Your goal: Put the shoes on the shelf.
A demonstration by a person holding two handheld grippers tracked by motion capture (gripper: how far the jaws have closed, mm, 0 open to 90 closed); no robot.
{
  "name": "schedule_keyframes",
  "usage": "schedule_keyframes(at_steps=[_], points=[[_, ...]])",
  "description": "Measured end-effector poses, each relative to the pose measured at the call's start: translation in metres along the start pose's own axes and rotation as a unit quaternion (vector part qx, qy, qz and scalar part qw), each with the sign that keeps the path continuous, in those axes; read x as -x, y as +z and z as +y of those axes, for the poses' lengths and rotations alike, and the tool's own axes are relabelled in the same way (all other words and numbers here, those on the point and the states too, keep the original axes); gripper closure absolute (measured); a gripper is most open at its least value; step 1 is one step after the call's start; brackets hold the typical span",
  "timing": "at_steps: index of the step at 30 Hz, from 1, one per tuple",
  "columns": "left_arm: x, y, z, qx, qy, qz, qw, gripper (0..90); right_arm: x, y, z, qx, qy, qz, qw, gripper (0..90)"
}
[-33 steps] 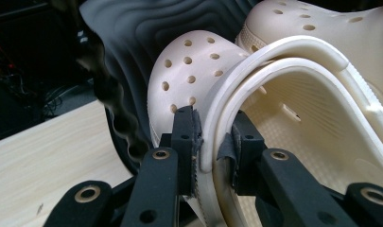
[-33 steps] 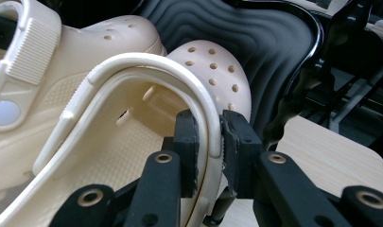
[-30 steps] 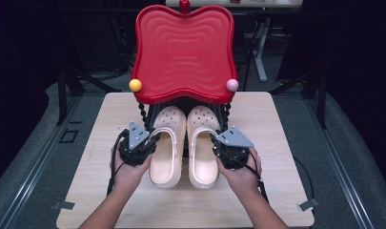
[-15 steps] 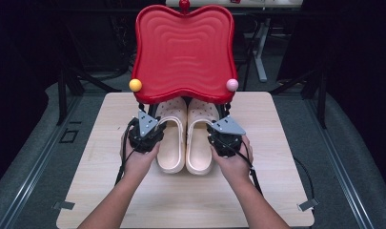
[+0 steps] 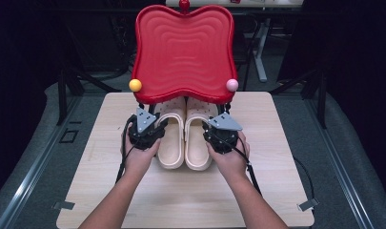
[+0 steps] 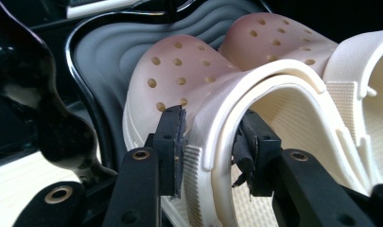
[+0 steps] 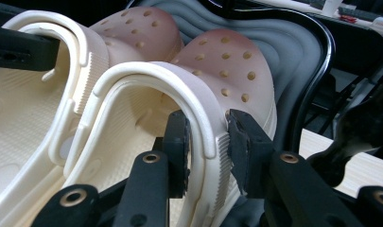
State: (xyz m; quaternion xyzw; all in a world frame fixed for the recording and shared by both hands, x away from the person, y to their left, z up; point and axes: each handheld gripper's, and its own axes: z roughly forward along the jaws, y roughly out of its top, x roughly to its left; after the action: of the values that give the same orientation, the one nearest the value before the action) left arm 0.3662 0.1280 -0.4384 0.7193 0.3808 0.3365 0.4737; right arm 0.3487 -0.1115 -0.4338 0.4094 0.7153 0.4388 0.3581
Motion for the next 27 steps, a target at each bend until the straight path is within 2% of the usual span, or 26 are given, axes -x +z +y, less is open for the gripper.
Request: schedule_keyframes(at_steps=[6,9,14,19,21,27], points=[[0.0005,0.0018,-0.0014,-0.004,-0.004,0.002,1.0000,54.7,-0.0029,-0.0007,-0.0003,-0.003,-0.006,0.006,1.0000,65.4],[-0.0002,0.0030,-0.0032,-0.010,-0.013,-0.002,0.9999,50.1,-0.0040,-0.0008,-0.0006,-0.001,-0.011,0.007,0.9999,63.3],[-0.0029,0.0026,-0.0052,-0.009,-0.029,-0.002,0.9995,48.1,-0.0038,-0.0008,-0.0012,-0.004,-0.012,0.007,0.9999,62.3],[-0.0028,0.0000,-0.0050,-0.002,-0.031,-0.010,0.9995,44.7,-0.0048,-0.0025,-0.0022,-0.004,-0.016,0.011,0.9998,59.1],[-0.0025,-0.0008,-0.0056,0.002,-0.029,-0.006,0.9996,43.4,-0.0048,-0.0039,-0.0023,0.001,-0.021,0.015,0.9997,57.7],[-0.0022,-0.0035,-0.0056,-0.002,-0.029,-0.009,0.9995,41.6,-0.0010,-0.0066,-0.0035,-0.002,-0.018,0.022,0.9996,55.4]])
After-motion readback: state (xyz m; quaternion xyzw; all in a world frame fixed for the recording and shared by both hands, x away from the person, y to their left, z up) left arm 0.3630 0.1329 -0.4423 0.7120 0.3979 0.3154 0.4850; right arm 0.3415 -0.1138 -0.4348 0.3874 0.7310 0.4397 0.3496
